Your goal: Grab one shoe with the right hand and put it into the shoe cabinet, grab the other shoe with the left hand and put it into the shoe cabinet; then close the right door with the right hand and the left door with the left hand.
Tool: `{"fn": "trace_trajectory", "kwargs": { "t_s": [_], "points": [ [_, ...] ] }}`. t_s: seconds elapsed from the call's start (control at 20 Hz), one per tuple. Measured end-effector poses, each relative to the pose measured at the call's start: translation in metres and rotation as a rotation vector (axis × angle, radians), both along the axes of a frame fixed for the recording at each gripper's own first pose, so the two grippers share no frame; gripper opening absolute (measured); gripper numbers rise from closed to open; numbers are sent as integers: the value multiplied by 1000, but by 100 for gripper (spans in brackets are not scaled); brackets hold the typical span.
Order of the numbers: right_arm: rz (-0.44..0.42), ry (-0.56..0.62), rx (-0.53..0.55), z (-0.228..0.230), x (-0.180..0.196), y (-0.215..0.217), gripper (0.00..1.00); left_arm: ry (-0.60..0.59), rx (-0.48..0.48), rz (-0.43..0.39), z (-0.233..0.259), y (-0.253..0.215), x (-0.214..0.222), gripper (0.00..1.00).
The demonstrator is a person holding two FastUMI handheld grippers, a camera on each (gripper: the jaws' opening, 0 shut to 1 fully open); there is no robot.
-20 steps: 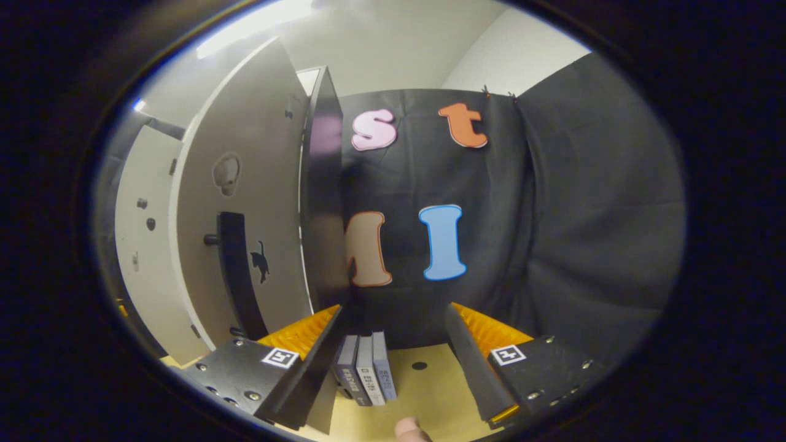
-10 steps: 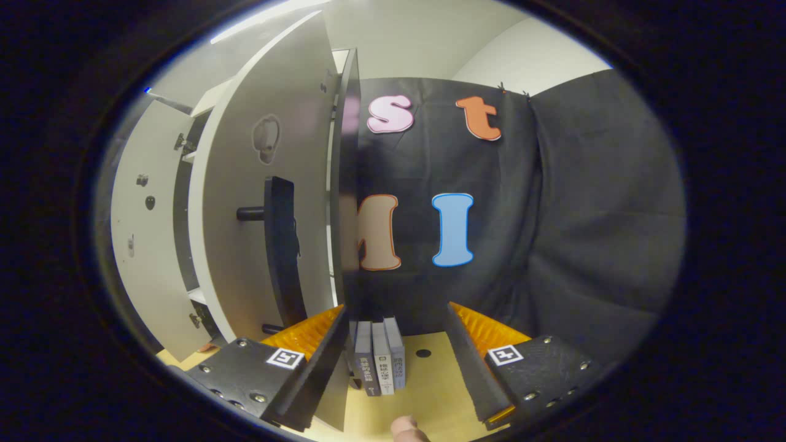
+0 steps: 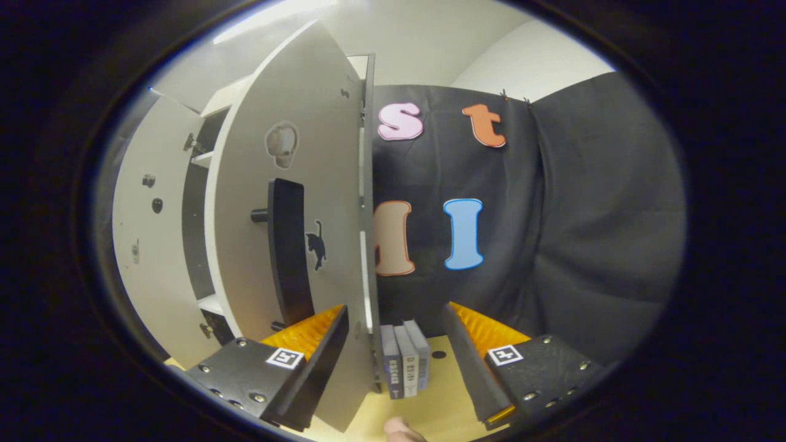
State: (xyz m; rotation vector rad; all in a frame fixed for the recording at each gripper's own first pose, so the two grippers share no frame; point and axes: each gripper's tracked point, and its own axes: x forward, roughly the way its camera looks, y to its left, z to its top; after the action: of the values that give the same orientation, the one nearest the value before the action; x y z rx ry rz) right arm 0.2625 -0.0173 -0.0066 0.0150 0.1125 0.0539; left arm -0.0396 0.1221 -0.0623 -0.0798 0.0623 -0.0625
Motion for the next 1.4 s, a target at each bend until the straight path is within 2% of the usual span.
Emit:
{"fn": "trace_trajectory", "kwargs": {
  "t_s": [0.15,0.2,0.25,0.35,0.5,0.65,0.7,0.75,0.8,0.9,0.95,1.0,1.2,1.25,1.3,1.4],
  "points": [
    [46,-6,4,-2,-1,37,93,19,-4,0,-5,1,-1,96],
    [52,-7,10,-4,-4,48,94,25,-6,1,-6,2,-2,94],
    [78,-14,1,0,-7,60,92,27,-4,4,-6,3,-3,96],
    [117,-41,0,6,-19,74,95,29,13,28,-4,13,-3,96],
    [133,-58,42,10,-38,74,94,17,23,52,1,19,-8,96],
    [158,-54,11,6,-53,75,95,10,35,63,3,22,-8,96],
    [158,-58,2,4,-57,74,96,7,37,63,2,22,-9,93],
    [166,-61,-1,3,-64,76,96,6,36,62,2,20,-8,96],
    [176,-64,5,2,-70,80,94,8,36,57,1,20,-7,96],
    [204,-73,17,-3,-83,90,96,15,42,54,-1,21,-6,96],
    [217,-75,15,-7,-90,94,96,20,47,62,-1,23,-4,93],
    [233,-72,13,-10,-96,98,96,22,51,71,-2,25,-3,96],
    [320,-50,43,-22,-124,121,96,19,26,121,3,52,24,93],
    [330,-53,37,-21,-130,123,96,22,20,132,5,60,28,96],
    [332,-62,25,-19,-137,122,96,23,24,140,10,67,35,93],
    [331,-91,10,-16,-152,119,94,15,54,181,18,91,48,96]
  ]
}}
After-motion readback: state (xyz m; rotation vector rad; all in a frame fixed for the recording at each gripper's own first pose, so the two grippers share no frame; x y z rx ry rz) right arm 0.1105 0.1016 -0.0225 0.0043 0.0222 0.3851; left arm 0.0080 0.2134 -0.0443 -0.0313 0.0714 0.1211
